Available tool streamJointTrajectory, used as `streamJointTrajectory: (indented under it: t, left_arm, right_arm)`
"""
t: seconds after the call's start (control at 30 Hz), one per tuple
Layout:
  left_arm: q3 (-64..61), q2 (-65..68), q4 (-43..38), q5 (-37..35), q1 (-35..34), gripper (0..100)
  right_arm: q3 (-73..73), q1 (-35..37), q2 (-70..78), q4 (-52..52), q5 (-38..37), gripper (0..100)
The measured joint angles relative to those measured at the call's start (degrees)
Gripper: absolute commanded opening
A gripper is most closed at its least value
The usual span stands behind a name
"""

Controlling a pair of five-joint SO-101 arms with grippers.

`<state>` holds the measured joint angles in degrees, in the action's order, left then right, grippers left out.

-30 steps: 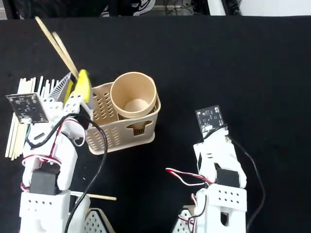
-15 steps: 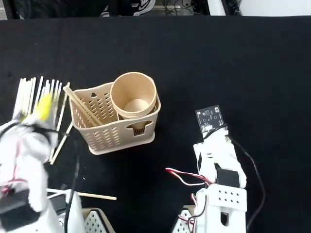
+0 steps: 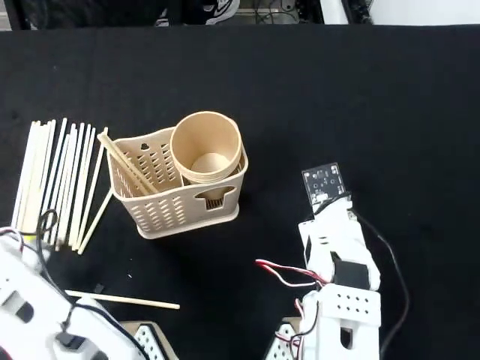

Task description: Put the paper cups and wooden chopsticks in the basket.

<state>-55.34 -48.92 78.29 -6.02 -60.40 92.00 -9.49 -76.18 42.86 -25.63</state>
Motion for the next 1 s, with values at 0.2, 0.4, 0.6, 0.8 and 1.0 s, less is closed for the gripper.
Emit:
streamJointTrajectory:
  t: [0.2, 0.4, 0.6, 0.8, 1.0]
  left_arm:
    - [-9.3, 7.6, -9.5, 0.4, -2.1, 24]
    - [-12.5, 9.6, -15.5, 0.6, -2.6, 24]
    - [-15.5, 9.8, -19.6, 0.8, -4.1, 20]
    - [-20.5, 9.1, -26.6, 9.8, -4.0, 15]
    - [-22.0, 9.0, -29.7, 14.7, -4.0, 9]
  right_arm:
    - [0.0, 0.0, 0.0, 0.0, 0.0, 1.4]
    - [0.0, 0.0, 0.0, 0.0, 0.0, 1.4]
    - [0.0, 0.0, 0.0, 0.0, 0.0, 1.4]
    - [0.0, 0.0, 0.0, 0.0, 0.0, 1.4]
    - [0.0, 0.0, 0.0, 0.0, 0.0, 1.4]
